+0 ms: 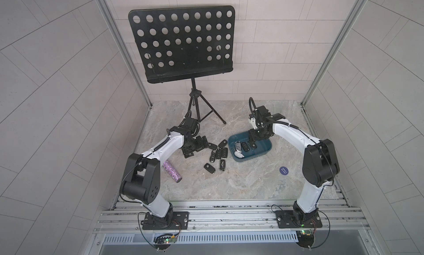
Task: Place the car key into the storage box
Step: Place the car key in the storage box, then pick up the car key from the center of the board.
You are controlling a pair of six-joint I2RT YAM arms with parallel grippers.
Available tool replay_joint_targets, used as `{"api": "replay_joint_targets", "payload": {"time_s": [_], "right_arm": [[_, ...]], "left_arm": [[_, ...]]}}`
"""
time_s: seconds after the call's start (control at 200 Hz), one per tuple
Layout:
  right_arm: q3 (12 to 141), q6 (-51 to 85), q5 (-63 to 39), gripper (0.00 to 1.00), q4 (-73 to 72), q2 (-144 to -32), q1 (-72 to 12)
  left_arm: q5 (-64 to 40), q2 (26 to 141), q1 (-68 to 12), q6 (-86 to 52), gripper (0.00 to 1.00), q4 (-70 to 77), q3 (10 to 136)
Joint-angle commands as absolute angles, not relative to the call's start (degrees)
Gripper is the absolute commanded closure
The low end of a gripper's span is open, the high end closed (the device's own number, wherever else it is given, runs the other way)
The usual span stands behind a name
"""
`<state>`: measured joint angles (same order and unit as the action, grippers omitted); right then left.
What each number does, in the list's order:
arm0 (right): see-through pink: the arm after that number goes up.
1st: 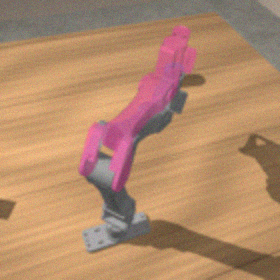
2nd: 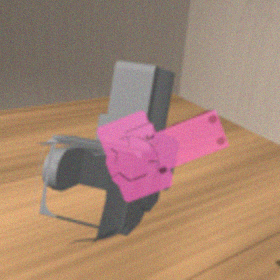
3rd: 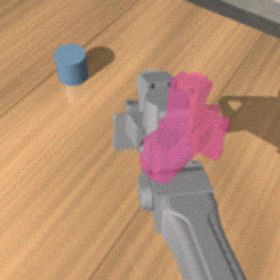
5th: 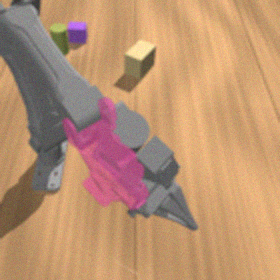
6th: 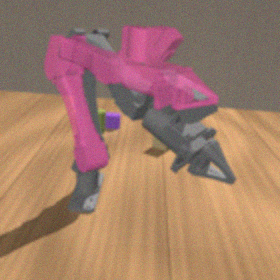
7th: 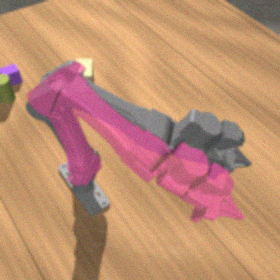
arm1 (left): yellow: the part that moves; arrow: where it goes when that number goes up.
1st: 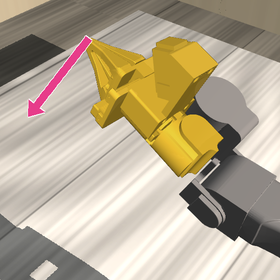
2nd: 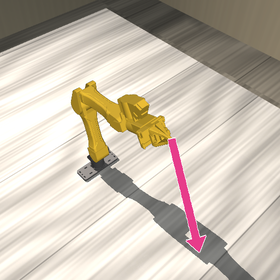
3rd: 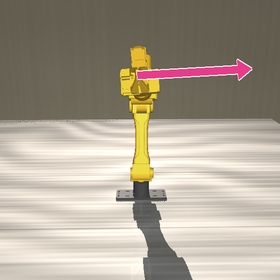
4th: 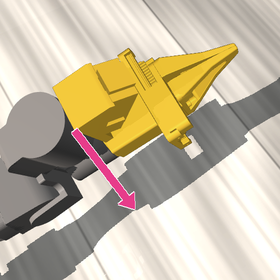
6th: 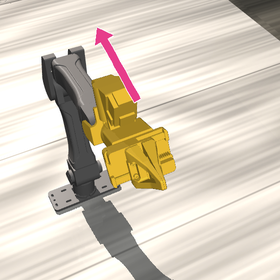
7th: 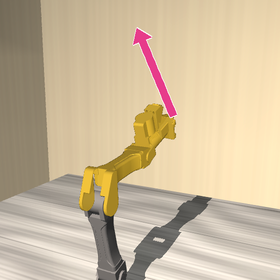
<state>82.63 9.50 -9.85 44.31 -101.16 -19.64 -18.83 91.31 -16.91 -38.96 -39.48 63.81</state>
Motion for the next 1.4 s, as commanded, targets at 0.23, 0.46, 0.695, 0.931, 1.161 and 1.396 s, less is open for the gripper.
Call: {"api": "replay_joint_targets", "payload": {"time_s": [0.23, 0.46, 0.695, 0.931, 1.161, 1.396], "right_arm": [[73.1, 22.1, -9.7, 0.30, 42.7, -87.7, -32.6], [72.2, 20.5, -4.8, 0.27, 42.4, -85.8, -45.4], [72.7, 21.2, -3.6, 0.27, 36.7, -90.8, -51.8], [76.0, 22.6, -2.8, 0.27, 34.4, -99.3, -54.3], [80.8, 29.0, 4.8, 0.28, 38.3, -107.3, -55.2], [83.0, 31.6, 10.4, 0.29, 39.2, -112.3, -55.2]], "left_arm": [[-17.5, 86.1, -17.0, -37.1, 0.00, -40.3, 57.8], [-17.1, 83.5, -16.6, -35.7, 0.00, -41.6, 55.1], [-17.1, 81.8, -13.6, -32.7, 0.00, -44.2, 54.8], [-19.3, 79.9, -9.8, -31.1, 0.00, -46.0, 53.2], [-19.1, 78.4, -8.8, -29.3, 0.00, -47.7, 53.1], [-19.0, 76.9, -8.4, -29.9, 0.00, -46.8, 52.5]]}}
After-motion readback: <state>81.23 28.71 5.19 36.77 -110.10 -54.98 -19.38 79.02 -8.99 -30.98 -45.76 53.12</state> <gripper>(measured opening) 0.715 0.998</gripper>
